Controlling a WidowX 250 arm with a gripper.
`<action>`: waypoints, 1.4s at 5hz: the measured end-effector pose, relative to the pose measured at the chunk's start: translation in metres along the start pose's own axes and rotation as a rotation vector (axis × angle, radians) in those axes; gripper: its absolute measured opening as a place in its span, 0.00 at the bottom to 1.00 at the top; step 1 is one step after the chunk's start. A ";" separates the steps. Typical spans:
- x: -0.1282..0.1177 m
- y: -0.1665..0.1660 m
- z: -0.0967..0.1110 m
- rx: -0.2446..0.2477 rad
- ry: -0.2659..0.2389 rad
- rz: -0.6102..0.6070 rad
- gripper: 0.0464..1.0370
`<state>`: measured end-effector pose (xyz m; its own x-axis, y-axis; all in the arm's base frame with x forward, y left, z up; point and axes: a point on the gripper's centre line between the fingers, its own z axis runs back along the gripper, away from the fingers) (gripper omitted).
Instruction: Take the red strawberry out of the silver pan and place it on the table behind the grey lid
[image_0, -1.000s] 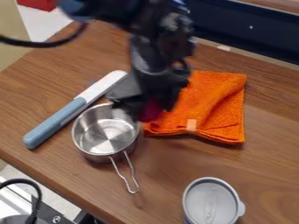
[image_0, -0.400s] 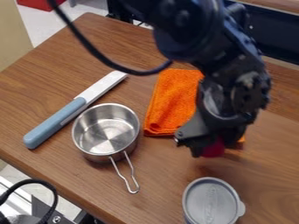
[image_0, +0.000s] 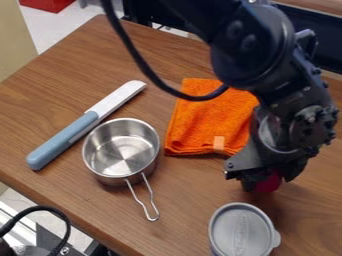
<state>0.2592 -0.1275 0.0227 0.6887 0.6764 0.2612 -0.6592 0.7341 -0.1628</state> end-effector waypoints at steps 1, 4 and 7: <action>-0.004 0.000 0.000 0.002 0.019 -0.019 0.78; 0.003 0.008 0.007 0.064 0.119 -0.019 0.96; 0.038 0.019 0.032 0.118 0.114 -0.040 0.96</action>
<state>0.2627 -0.0897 0.0599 0.7404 0.6541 0.1549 -0.6568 0.7530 -0.0401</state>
